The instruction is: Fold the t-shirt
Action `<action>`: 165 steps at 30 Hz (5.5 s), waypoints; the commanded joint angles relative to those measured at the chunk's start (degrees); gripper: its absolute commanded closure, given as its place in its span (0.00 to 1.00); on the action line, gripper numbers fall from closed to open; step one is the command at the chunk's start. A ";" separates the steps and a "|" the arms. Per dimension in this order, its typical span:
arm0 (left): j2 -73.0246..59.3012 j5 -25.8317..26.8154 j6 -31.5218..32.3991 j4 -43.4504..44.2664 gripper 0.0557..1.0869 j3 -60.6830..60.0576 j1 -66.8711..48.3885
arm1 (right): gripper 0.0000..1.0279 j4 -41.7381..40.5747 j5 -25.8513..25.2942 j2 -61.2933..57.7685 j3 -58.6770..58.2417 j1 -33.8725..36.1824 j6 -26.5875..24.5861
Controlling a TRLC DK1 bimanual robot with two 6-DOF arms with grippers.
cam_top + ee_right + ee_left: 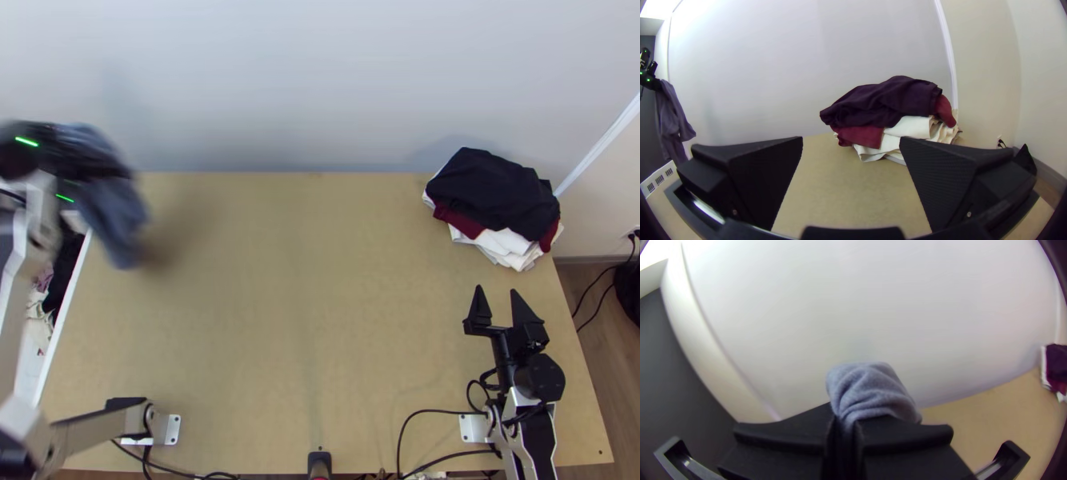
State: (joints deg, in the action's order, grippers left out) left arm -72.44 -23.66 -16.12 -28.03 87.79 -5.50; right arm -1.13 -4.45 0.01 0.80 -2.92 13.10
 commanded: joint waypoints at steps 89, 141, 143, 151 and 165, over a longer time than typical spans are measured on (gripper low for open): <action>-33.29 20.23 22.80 -24.53 0.26 6.52 -28.43 | 0.04 1.13 -0.03 0.16 -0.45 0.19 0.61; -26.87 6.17 22.97 -17.94 0.96 13.20 -28.25 | 0.04 1.04 -0.03 0.16 -0.36 0.19 0.61; -25.73 5.73 23.50 -18.02 0.96 15.48 -28.25 | 0.04 1.04 -0.03 0.16 -0.36 0.19 0.61; -24.06 3.88 26.23 -25.76 0.96 32.09 -27.81 | 0.04 1.13 -0.03 0.16 -0.36 0.19 0.61; -16.85 -5.17 22.54 -17.85 0.96 42.38 -20.78 | 0.04 1.57 1.11 0.16 -0.36 -5.08 0.26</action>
State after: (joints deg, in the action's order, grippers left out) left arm -94.13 -26.79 8.27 -49.32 127.74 -28.27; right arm -0.86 -3.49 0.01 0.80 -7.49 13.47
